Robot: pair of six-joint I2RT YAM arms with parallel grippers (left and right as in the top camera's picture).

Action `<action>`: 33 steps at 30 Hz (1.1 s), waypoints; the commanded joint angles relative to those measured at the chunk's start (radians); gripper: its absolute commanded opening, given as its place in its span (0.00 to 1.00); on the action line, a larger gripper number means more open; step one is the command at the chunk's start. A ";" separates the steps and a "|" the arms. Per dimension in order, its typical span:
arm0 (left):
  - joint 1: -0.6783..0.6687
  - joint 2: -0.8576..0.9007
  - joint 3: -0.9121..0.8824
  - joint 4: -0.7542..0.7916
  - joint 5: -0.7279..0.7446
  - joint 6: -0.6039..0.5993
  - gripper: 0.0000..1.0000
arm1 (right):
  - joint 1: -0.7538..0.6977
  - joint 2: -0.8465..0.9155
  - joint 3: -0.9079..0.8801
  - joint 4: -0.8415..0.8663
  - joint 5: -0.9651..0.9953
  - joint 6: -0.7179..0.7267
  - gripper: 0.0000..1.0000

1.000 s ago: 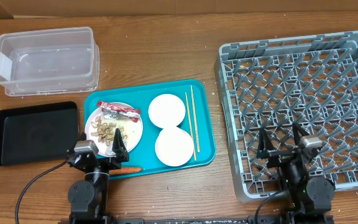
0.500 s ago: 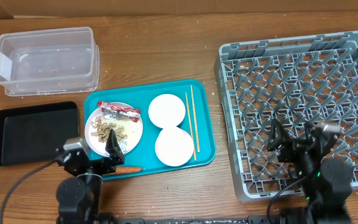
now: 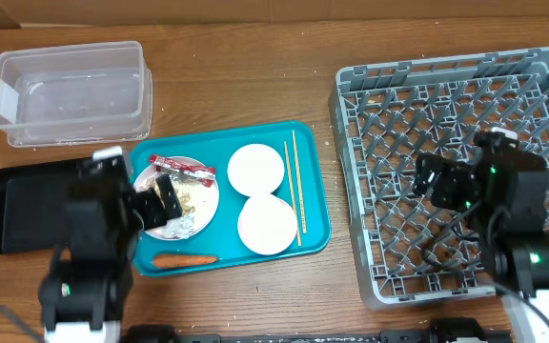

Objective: Sort waste into correct bins and load items into the dishwasher
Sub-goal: 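Move left gripper to the red-and-foil wrapper on the plate and grasp it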

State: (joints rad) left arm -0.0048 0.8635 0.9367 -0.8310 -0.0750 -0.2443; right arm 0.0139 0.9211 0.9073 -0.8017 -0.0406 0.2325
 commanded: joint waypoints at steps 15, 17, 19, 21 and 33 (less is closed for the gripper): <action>0.004 0.464 0.074 0.084 0.096 -0.220 1.00 | 0.004 0.045 0.027 -0.013 -0.051 0.008 1.00; 0.004 0.521 0.074 0.120 0.106 -0.244 1.00 | 0.004 0.045 0.027 -0.013 -0.050 0.008 1.00; 0.004 0.571 0.074 0.150 0.114 -0.262 0.99 | 0.004 0.045 0.027 -0.013 -0.050 0.008 1.00; 0.004 0.618 0.074 0.174 0.118 -0.276 0.97 | 0.004 0.045 0.027 -0.013 -0.050 0.008 1.00; 0.004 0.775 0.074 0.320 0.129 -0.340 0.49 | 0.004 0.045 0.027 -0.006 -0.050 0.008 1.00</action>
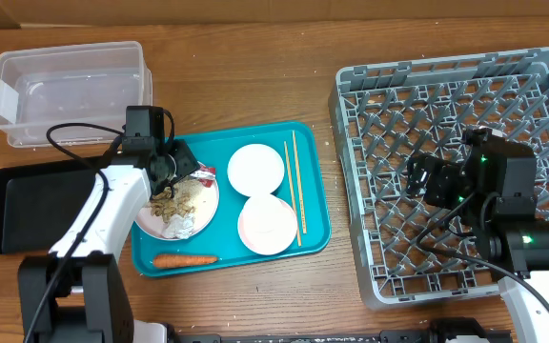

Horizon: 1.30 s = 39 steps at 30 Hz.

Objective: Sort waste into correct bins and load items into the dishwasher
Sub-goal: 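Move left gripper to the red-and-foil wrapper on the plate and grasp it, then carry the wrapper with left gripper into the clear plastic bin and release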

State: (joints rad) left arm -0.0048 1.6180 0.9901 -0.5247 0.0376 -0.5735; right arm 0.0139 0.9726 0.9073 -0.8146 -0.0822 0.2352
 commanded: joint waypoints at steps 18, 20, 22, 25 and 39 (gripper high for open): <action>0.006 -0.116 0.283 0.010 -0.192 0.080 0.04 | 0.004 -0.006 0.027 0.014 -0.008 0.005 1.00; 0.006 -0.115 0.307 0.045 -0.293 0.080 0.04 | 0.004 -0.006 0.027 0.021 -0.008 0.005 1.00; 0.010 -0.114 0.307 0.100 -0.367 0.080 0.04 | 0.004 -0.006 0.027 0.027 -0.008 0.005 1.00; 0.033 -0.095 0.307 0.182 -0.431 0.080 0.04 | 0.004 -0.006 0.027 0.035 -0.009 0.005 1.00; 0.175 0.166 0.307 0.412 -0.362 0.080 0.32 | 0.004 -0.006 0.027 0.066 -0.009 0.005 1.00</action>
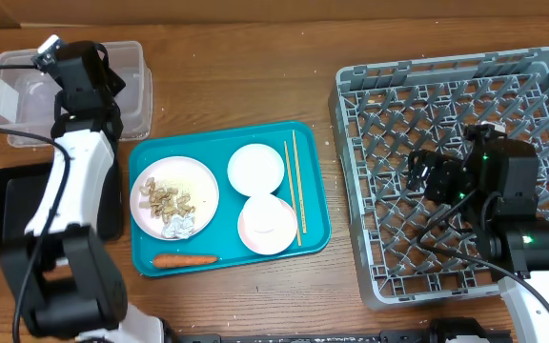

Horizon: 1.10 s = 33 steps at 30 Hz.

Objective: Sort waste into correct bins and load items into the dishwasher
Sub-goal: 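Carry the wrapper with left gripper into the clear plastic bin and release, then return left gripper to the plate and grasp the crumpled tissue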

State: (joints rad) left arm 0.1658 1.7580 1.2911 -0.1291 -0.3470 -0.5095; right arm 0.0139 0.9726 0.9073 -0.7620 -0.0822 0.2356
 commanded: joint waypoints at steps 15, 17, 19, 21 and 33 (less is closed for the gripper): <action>-0.071 -0.234 0.051 -0.636 0.452 0.086 0.75 | 0.004 -0.006 0.027 -0.002 -0.009 0.005 1.00; -0.086 -0.235 0.050 -0.775 0.449 0.086 0.79 | 0.004 -0.006 0.027 -0.006 -0.009 0.005 1.00; -0.098 -0.226 0.044 -0.896 0.449 0.085 0.81 | 0.004 -0.006 0.027 -0.011 -0.009 0.005 1.00; -0.107 -0.218 0.032 -0.967 0.448 0.084 0.82 | 0.004 -0.006 0.027 -0.014 -0.009 0.005 1.00; -0.149 -0.207 -0.113 -0.978 0.441 0.087 0.84 | 0.004 -0.006 0.027 -0.053 -0.009 0.005 1.00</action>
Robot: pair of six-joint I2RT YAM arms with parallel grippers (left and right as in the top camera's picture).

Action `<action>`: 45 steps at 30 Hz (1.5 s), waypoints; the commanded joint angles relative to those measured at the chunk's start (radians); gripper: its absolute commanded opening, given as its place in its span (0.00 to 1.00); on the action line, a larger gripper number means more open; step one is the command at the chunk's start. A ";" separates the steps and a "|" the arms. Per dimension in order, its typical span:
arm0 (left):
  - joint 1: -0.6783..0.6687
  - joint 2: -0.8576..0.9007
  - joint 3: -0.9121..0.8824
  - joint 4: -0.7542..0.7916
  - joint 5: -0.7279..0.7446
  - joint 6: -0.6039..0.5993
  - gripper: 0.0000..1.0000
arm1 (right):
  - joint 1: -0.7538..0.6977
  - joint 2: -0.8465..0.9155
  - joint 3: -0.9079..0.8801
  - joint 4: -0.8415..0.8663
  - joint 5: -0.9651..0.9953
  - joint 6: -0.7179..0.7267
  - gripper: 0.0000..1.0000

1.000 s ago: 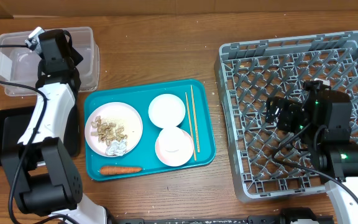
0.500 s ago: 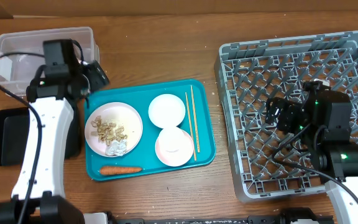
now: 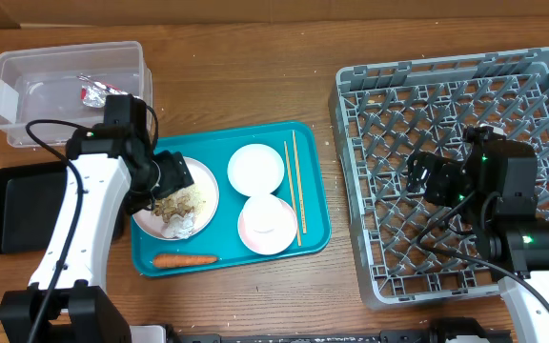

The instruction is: Sort waste into correct bins and load items into the dishwasher

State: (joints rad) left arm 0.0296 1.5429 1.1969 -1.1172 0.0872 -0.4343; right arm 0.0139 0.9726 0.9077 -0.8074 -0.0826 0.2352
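A red wrapper (image 3: pixel 93 93) lies inside the clear plastic bin (image 3: pixel 27 129) at the back left. My left gripper (image 3: pixel 171 178) hovers open over the left edge of the white plate (image 3: pixel 203 195), which carries food scraps and a ball of foil (image 3: pixel 181 225). On the teal tray (image 3: pixel 313 229) there are also a carrot (image 3: pixel 185 259), two small white dishes (image 3: pixel 255 167) (image 3: pixel 267 225) and a pair of chopsticks (image 3: pixel 294 186). My right gripper (image 3: pixel 421 177) hangs open and empty above the grey dish rack (image 3: pixel 465 105).
A black bin (image 3: pixel 12 205) sits left of the tray, partly under my left arm. The rack fills the right side of the wooden table.
My left gripper was over the clear bin and is now back above the plate. The red wrapper now lies in the clear bin. The right arm has barely moved.
First my left gripper was open beside the red wrapper on the plate. Then it was shut on the wrapper at the plate's top edge. After that it was over the clear bin and the plate had no wrapper. Now the wrapper rests in that bin.
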 commanded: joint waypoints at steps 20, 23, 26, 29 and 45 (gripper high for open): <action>-0.026 0.051 -0.183 0.061 -0.022 0.008 0.71 | 0.004 -0.006 0.027 -0.100 -0.009 0.005 1.00; -0.035 0.061 -0.203 0.076 -0.015 0.008 0.66 | 0.004 -0.006 0.027 -0.100 -0.008 0.005 1.00; -0.046 0.071 -0.211 0.077 -0.015 0.008 0.53 | 0.004 -0.006 0.027 -0.099 -0.008 0.005 1.00; -0.049 0.074 -0.212 0.077 -0.015 0.008 0.32 | 0.004 -0.006 0.027 -0.096 -0.008 0.005 1.00; -0.021 0.068 -0.015 -0.020 -0.018 0.018 0.04 | 0.004 -0.006 0.027 -0.092 -0.008 0.005 1.00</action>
State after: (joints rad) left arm -0.0109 1.6108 1.0523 -1.1202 0.0715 -0.4301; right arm 0.0139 0.9726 0.9081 -0.9066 -0.0826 0.2356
